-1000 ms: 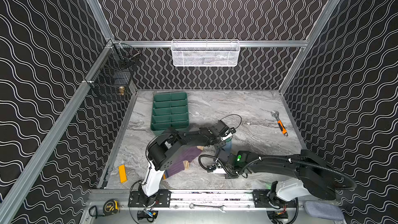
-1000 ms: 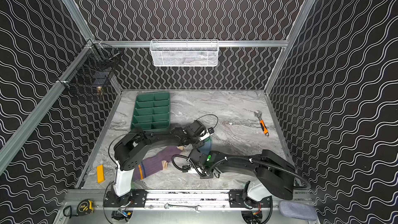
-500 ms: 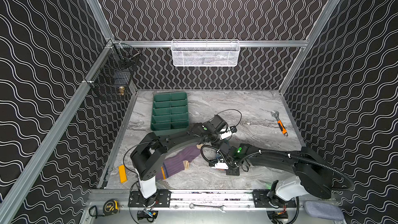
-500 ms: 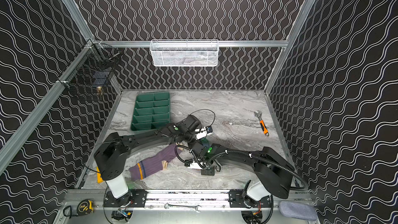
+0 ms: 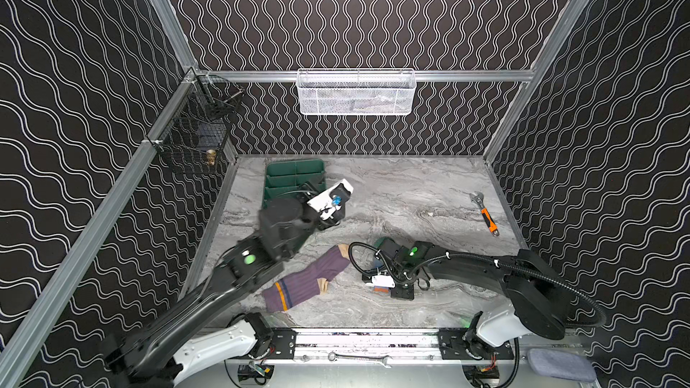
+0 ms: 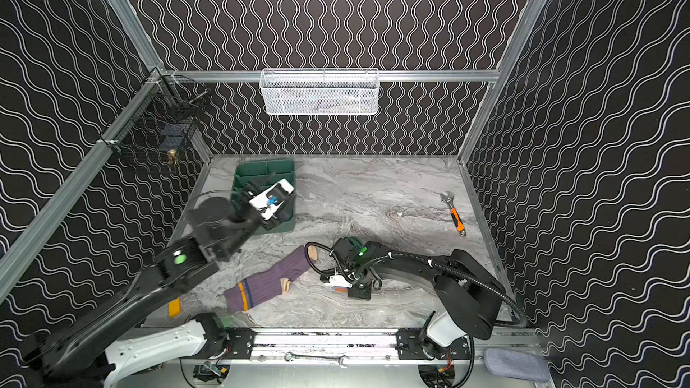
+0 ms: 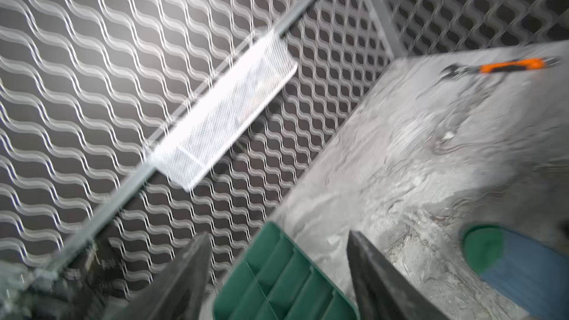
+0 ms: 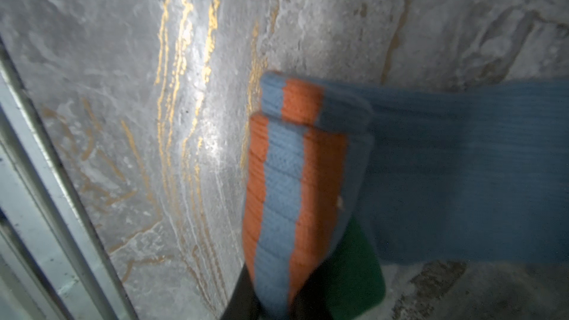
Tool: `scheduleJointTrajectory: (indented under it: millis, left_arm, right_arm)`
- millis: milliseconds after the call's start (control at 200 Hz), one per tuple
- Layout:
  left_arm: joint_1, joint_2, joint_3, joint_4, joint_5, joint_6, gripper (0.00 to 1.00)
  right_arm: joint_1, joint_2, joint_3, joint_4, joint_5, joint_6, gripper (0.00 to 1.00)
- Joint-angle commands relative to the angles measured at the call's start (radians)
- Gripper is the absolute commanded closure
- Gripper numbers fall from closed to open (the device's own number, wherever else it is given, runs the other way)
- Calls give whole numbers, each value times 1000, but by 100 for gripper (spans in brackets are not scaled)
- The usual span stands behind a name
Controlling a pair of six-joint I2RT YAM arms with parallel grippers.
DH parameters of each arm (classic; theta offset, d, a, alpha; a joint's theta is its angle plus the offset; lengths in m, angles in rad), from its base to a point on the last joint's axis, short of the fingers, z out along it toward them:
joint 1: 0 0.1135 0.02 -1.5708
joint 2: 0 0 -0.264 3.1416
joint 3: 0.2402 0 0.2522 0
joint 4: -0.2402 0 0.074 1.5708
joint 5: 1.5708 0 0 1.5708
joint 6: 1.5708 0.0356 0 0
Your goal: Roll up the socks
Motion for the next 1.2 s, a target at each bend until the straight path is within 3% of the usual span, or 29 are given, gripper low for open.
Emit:
scheduleJointTrajectory:
  millis: [0,215,380,515,686,936,1196]
  left_arm:
    - [2,-45,29,-267,351,155,29]
    - [-38,88,-23,-440,377,208,40]
    - [-358,180,-237,-287,76,276,37]
    - [-462,298,-348,-144,-12,242,39]
    - [-485,409,-435,6,-36,185,39]
    - [-485,580,-425,128,4,136,41]
    - [-478,742,-377,153,-31,71,62]
  right_arm:
    - [-29,38,24,-34,-77,-16,100]
    - [-110,196,129,-78,-252,-2,100]
    - [-131,293,162,-62,-295,4,100]
    - [-150,337,157,-19,-336,-6,100]
    - [-165,348,144,7,-326,-14,100]
    - [-179,348,144,32,-321,-23,100]
    - [-179,345,150,24,-348,-28,100]
